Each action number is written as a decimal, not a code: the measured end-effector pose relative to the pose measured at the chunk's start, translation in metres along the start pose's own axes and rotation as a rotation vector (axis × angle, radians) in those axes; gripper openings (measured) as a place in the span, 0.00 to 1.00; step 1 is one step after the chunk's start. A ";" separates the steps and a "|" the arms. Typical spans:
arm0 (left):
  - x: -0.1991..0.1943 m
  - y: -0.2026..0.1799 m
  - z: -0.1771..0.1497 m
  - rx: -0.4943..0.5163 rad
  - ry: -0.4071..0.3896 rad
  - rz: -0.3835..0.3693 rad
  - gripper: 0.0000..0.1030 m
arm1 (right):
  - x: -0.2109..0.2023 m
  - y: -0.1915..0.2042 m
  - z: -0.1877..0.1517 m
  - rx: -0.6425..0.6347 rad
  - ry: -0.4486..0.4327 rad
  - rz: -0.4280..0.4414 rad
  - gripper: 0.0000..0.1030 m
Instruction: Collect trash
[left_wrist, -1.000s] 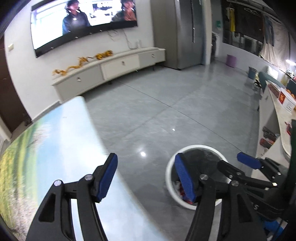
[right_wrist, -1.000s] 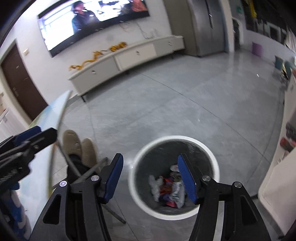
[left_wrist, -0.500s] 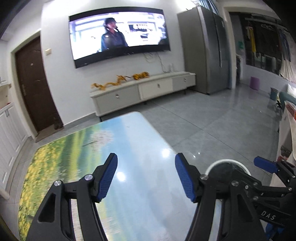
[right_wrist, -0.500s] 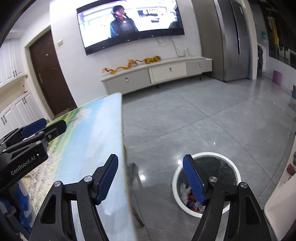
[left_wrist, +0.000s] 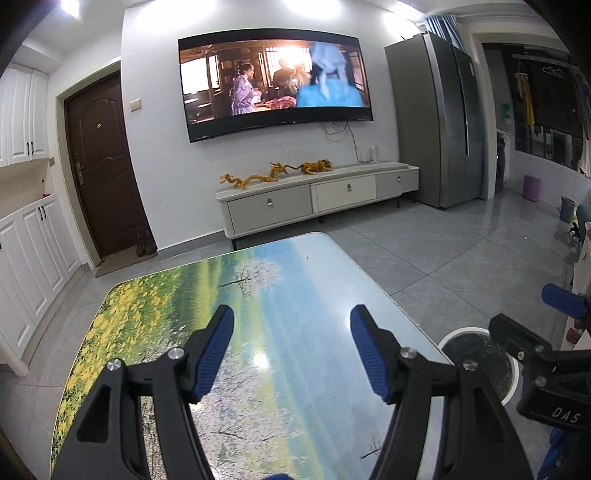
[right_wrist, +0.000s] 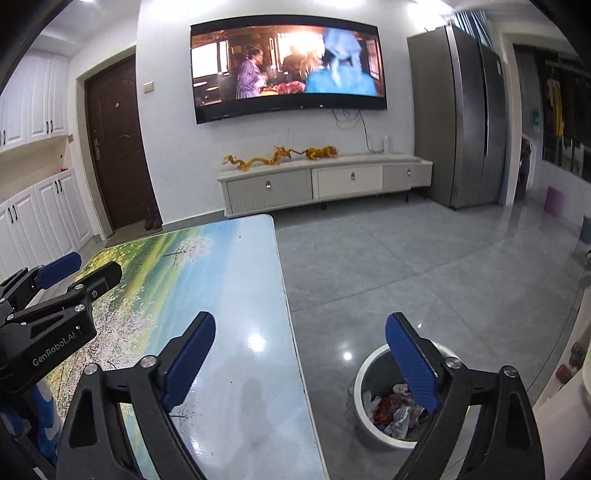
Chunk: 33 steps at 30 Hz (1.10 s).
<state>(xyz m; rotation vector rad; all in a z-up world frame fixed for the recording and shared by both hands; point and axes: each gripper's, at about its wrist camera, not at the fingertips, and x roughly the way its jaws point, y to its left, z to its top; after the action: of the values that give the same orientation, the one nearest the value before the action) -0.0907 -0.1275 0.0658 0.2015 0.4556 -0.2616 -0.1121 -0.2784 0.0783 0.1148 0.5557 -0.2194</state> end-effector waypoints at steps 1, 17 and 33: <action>-0.001 0.001 -0.001 -0.001 -0.001 0.002 0.65 | -0.001 0.002 0.000 -0.007 -0.005 -0.005 0.92; 0.013 0.022 -0.010 -0.058 0.029 0.031 0.69 | 0.005 0.013 -0.004 -0.029 -0.012 -0.077 0.96; 0.019 0.023 -0.017 -0.058 0.041 0.037 0.69 | 0.003 0.008 -0.008 -0.022 -0.019 -0.102 0.97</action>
<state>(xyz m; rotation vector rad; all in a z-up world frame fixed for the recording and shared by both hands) -0.0748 -0.1054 0.0450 0.1587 0.4989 -0.2083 -0.1118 -0.2700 0.0697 0.0631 0.5450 -0.3130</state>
